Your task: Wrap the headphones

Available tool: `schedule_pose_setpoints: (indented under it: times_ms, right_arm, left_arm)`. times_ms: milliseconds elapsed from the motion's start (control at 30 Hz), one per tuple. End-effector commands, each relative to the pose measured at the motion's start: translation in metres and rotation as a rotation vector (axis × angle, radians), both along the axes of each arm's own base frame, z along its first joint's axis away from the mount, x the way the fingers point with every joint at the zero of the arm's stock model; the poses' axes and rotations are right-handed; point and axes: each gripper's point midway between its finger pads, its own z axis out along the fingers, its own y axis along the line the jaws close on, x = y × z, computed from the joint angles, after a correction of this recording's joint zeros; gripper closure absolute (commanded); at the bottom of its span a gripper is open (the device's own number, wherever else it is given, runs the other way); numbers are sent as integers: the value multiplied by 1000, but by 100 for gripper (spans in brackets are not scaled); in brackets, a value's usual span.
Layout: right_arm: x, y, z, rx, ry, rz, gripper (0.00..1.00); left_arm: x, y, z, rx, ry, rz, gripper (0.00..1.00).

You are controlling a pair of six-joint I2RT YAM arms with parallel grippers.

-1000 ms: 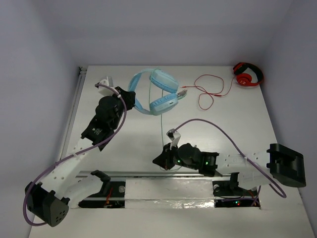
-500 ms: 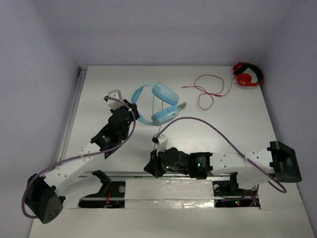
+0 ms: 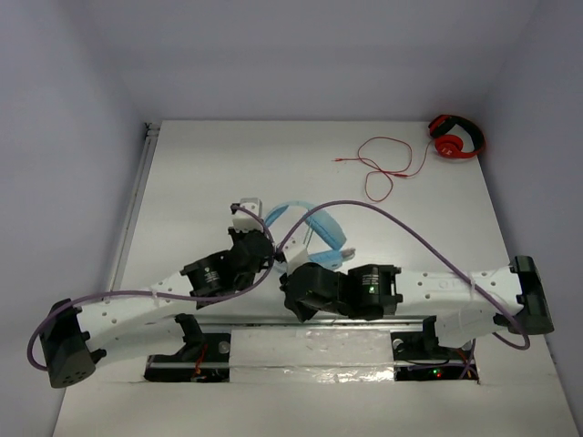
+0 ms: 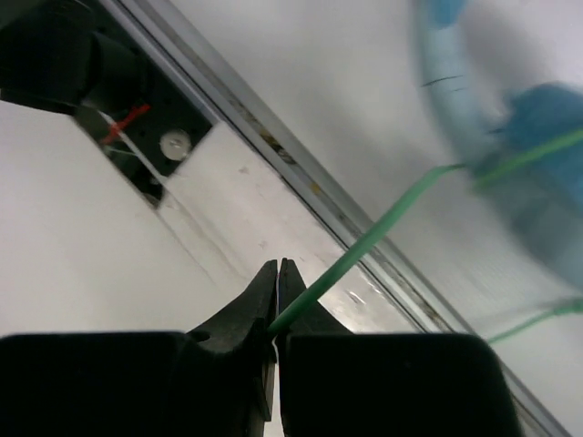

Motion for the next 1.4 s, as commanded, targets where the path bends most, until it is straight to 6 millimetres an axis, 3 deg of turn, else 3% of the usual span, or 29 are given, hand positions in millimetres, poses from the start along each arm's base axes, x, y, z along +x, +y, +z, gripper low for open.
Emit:
schedule_pose_setpoints:
  times_ms: [0, 167, 467, 667, 933, 1067, 1200, 1367]
  right_arm:
    - [11, -40, 16, -153, -103, 2, 100]
    - [26, -63, 31, -205, -149, -19, 100]
    - [68, -106, 57, -303, -276, -151, 100]
    - [91, -132, 75, -336, -355, -259, 100]
    - [110, -139, 111, -263, -435, -395, 91]
    - [123, -148, 134, -160, -477, -501, 80]
    - [138, -154, 152, -28, -488, -594, 75]
    - [166, -182, 146, -30, -521, -730, 71]
  left_arm:
    - [-17, -9, 10, 22, 39, -42, 100]
    - [-38, -15, -9, 124, 164, -156, 100]
    - [-67, -54, 3, 182, 228, -500, 100]
    - [-82, -70, 14, 181, 191, -678, 100]
    - [-64, -60, 8, 270, 200, -626, 100]
    - [-56, -54, 11, 270, 194, -612, 100]
    - [-56, -51, 15, 265, 190, -612, 100]
    - [-62, -55, 32, 196, 165, -677, 100]
